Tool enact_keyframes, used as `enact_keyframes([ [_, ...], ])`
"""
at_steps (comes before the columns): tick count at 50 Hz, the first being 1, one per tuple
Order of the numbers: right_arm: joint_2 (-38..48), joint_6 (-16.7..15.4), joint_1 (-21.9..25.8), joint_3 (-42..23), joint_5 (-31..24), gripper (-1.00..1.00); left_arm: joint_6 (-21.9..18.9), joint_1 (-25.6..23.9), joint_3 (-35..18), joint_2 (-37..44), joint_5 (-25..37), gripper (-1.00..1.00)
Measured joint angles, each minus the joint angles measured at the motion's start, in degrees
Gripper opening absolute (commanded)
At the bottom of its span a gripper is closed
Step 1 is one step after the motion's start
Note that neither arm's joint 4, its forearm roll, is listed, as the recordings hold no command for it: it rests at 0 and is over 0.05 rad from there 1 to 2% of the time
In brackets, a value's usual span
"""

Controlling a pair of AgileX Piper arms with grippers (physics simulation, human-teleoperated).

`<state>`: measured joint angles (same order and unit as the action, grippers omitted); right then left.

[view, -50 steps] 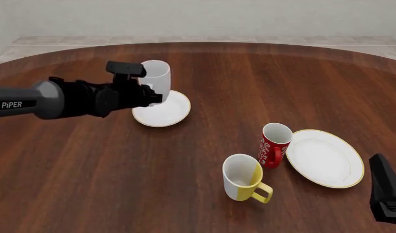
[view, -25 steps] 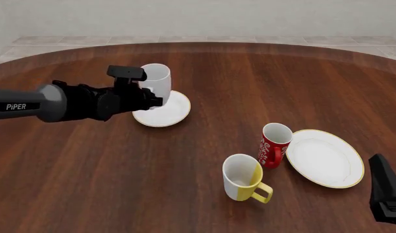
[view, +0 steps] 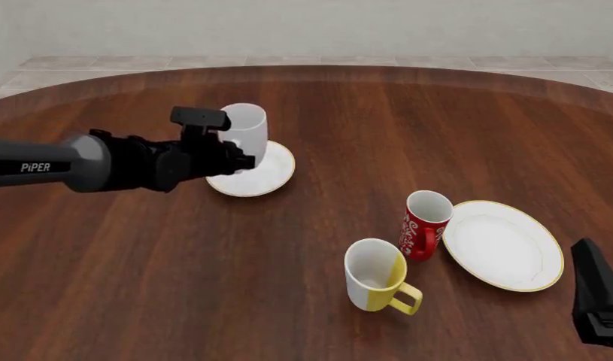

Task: Put the white mug on the left plate.

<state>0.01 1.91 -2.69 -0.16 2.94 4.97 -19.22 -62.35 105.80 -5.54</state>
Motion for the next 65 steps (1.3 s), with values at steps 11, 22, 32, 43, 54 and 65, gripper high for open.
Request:
enact_keyframes([
  [11, 0.0, 0.1, 0.0, 0.0, 0.0, 1.0, 0.0, 0.0, 0.0, 0.6, -0.3, -1.0],
  [22, 0.0, 0.1, -0.1, 0.0, 0.0, 1.0, -0.1, 0.1, 0.0, 1.0, -0.5, -1.0],
  [32, 0.0, 0.1, -0.1, 0.0, 0.0, 1.0, -0.2, 0.1, 0.1, 1.2, -0.7, -1.0],
  [43, 0.0, 0.2, -0.1, 0.0, 0.1, 1.0, -0.2, 0.2, 0.2, 1.5, -0.8, -1.0],
  [54, 0.0, 0.2, -0.2, 0.0, 0.2, 1.0, -0.4, 0.2, 0.4, 1.9, -1.1, -1.0],
  [65, 0.0, 0.3, -0.1, 0.0, 0.1, 1.0, -0.6, 0.3, 0.5, 2.4, -1.3, -1.0],
])
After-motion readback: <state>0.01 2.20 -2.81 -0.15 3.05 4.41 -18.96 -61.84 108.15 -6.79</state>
